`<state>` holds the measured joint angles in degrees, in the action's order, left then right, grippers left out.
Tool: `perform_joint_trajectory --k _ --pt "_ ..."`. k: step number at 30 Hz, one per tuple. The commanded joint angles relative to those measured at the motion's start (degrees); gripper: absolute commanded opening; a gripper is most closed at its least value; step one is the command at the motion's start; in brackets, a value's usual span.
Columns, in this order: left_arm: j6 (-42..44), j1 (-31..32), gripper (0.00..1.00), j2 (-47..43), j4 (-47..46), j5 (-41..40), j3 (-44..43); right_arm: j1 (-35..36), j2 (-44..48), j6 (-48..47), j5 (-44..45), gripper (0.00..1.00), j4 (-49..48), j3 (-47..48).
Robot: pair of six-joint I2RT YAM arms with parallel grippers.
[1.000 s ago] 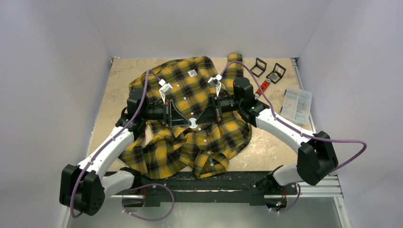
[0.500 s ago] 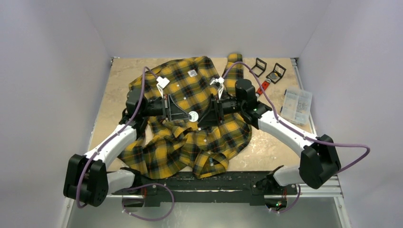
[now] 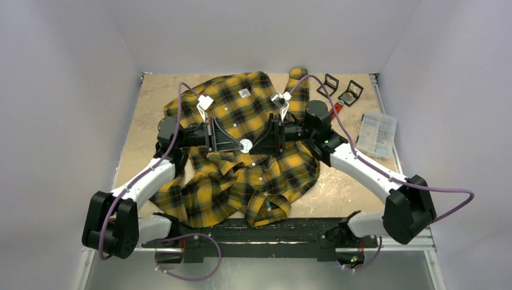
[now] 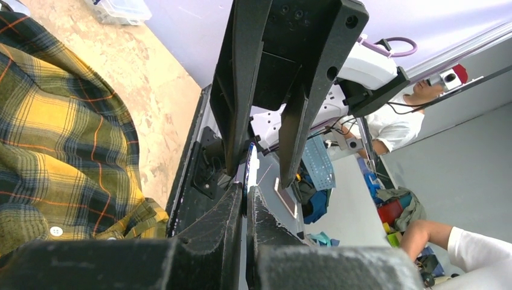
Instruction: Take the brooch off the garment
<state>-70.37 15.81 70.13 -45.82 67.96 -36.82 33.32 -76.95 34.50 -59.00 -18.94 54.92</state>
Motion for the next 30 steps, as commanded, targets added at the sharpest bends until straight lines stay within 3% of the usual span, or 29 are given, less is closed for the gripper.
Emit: perform_joint_trajectory --k 1,11,30 --pt "0.72 0.2 0.0 -2.08 -1.83 0.52 0.51 -0.1 -0.53 4.73 -0.08 0.42 -6.54 0.09" --pt "2.45 1.23 0.0 -2.97 -0.07 0.65 0.28 0.03 -1.23 4.25 -0.03 0.26 -5.88 -0.14" --pt "3.66 1.94 0.0 -2.71 0.65 0.25 -0.7 0.45 -1.99 4.71 -0.9 0.25 -6.81 0.37"
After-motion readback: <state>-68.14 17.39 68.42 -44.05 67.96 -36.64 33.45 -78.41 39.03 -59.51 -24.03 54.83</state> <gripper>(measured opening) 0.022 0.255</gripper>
